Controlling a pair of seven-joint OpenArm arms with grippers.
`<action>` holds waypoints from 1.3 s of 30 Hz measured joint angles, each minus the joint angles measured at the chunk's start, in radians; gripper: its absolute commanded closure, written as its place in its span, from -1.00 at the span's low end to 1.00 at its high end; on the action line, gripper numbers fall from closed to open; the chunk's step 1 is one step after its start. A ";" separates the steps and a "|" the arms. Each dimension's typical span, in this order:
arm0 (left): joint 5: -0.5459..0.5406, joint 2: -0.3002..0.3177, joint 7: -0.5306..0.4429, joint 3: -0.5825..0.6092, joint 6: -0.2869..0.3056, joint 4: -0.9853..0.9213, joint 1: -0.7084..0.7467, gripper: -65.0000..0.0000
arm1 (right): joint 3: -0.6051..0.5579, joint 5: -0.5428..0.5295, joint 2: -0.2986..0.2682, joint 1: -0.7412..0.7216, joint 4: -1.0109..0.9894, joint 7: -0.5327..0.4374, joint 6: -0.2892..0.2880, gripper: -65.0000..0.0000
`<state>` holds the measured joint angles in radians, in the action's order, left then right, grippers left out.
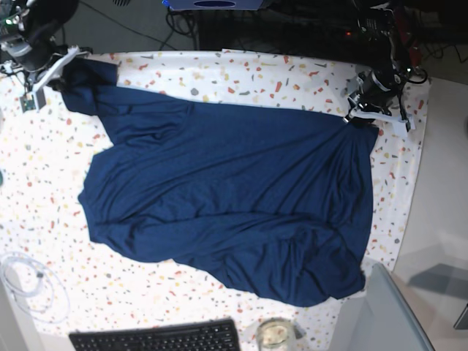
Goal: Layout the t-shirt on the table in an organized manner, then fold the t-shirt properly
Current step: 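Regrasp the shirt corners with both grippers and stretch them apart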
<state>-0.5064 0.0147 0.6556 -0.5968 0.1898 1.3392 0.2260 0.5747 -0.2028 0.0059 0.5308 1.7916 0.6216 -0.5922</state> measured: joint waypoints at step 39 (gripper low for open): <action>0.027 -0.031 -0.038 -0.275 -0.011 0.214 0.125 -0.49 | -0.401 -0.010 -0.120 -0.394 -0.454 0.054 0.011 -0.17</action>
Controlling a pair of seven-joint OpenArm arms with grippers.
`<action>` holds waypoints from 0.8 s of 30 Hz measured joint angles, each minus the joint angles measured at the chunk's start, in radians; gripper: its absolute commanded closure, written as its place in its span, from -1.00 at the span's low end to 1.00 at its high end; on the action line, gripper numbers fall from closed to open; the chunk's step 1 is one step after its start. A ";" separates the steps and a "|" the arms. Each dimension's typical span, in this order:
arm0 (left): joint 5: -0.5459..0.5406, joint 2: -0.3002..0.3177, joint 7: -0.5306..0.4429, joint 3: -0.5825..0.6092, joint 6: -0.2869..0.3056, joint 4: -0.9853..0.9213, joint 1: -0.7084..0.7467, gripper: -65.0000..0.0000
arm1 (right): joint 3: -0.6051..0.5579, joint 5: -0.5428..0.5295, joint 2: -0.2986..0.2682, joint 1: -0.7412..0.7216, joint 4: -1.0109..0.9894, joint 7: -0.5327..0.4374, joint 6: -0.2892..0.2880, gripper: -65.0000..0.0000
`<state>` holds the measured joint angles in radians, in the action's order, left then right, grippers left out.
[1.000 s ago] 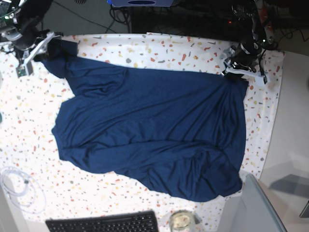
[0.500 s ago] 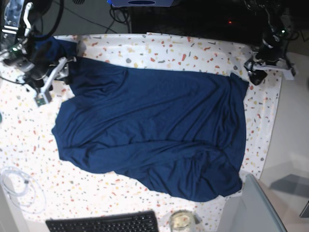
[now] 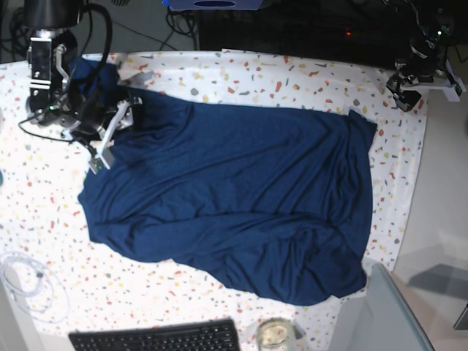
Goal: Layout the t-shirt on the table in an organized manner, then fold the t-shirt properly
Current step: 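Regrasp the shirt corners with both grippers and stretch them apart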
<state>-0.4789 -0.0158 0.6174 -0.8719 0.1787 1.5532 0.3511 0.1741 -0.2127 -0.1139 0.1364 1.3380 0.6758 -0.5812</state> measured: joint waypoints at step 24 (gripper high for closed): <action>-0.001 0.002 0.000 0.003 0.000 0.000 -0.001 -0.49 | 0.209 0.006 0.015 0.148 0.134 0.013 0.004 0.98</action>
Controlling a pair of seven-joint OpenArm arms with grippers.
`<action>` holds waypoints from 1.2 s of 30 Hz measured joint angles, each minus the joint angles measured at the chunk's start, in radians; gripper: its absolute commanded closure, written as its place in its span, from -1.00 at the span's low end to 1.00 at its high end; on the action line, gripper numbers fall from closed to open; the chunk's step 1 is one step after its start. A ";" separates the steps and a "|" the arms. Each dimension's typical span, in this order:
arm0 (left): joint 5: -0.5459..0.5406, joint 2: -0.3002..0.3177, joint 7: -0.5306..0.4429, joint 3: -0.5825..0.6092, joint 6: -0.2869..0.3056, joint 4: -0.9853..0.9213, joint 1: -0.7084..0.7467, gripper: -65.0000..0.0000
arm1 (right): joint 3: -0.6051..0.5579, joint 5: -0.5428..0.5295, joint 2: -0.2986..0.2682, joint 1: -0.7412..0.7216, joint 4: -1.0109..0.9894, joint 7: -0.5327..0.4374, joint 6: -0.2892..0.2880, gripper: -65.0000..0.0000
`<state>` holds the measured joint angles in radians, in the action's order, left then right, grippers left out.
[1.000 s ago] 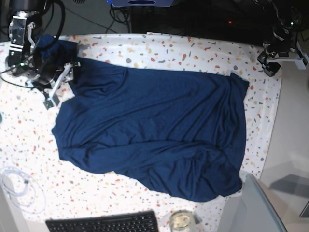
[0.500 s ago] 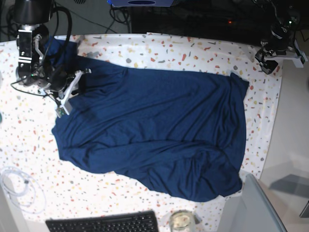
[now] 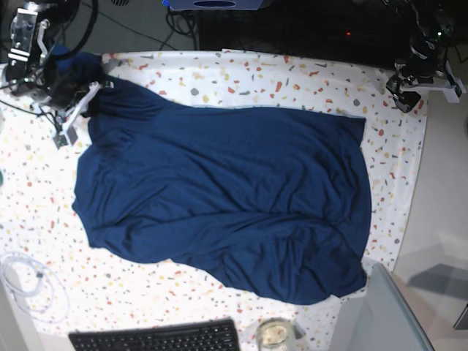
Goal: Layout the t-shirt on the table in an organized manner, then fold the t-shirt properly
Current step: 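Regrasp the shirt corners with both grippers and stretch them apart, then release and regrasp the shirt corner with the left gripper, pulling outward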
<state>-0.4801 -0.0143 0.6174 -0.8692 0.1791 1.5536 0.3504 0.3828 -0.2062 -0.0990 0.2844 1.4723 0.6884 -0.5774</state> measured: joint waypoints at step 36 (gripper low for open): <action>0.008 0.096 -0.001 0.522 -0.010 0.020 0.022 -0.49 | 0.071 0.004 0.082 0.138 0.209 0.015 0.000 0.98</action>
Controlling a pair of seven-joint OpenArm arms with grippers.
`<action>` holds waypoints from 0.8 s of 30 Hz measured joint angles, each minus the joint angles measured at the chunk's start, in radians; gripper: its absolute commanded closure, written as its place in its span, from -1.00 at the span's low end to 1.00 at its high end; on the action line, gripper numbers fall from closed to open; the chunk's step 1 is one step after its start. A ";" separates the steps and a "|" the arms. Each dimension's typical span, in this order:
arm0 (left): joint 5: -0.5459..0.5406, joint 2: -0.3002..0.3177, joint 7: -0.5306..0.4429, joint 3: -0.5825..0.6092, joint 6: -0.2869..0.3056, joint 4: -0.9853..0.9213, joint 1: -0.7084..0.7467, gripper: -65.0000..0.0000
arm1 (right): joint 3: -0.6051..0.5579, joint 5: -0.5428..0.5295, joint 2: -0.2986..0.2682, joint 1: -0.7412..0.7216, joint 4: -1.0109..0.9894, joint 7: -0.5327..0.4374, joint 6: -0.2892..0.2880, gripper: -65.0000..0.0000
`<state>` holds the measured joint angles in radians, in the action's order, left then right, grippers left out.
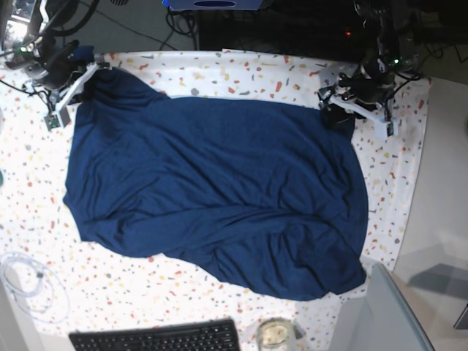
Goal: Layout the t-shirt on the table in an organized manner, then fold the t-shirt properly
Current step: 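Release and regrasp the shirt corner with the left gripper, pulling outward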
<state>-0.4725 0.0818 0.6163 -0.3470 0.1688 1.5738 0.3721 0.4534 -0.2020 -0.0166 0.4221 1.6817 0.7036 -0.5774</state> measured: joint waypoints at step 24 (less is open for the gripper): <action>1.048 -0.064 0.114 0.411 -0.032 0.170 0.002 -0.49 | 0.000 0.000 0.002 0.006 0.000 0.001 0.000 0.98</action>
<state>0.5758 0.0177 0.7300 0.0643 0.1368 1.7439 0.3744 0.4538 -0.2024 -0.0151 0.4278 1.6814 0.7044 -0.5774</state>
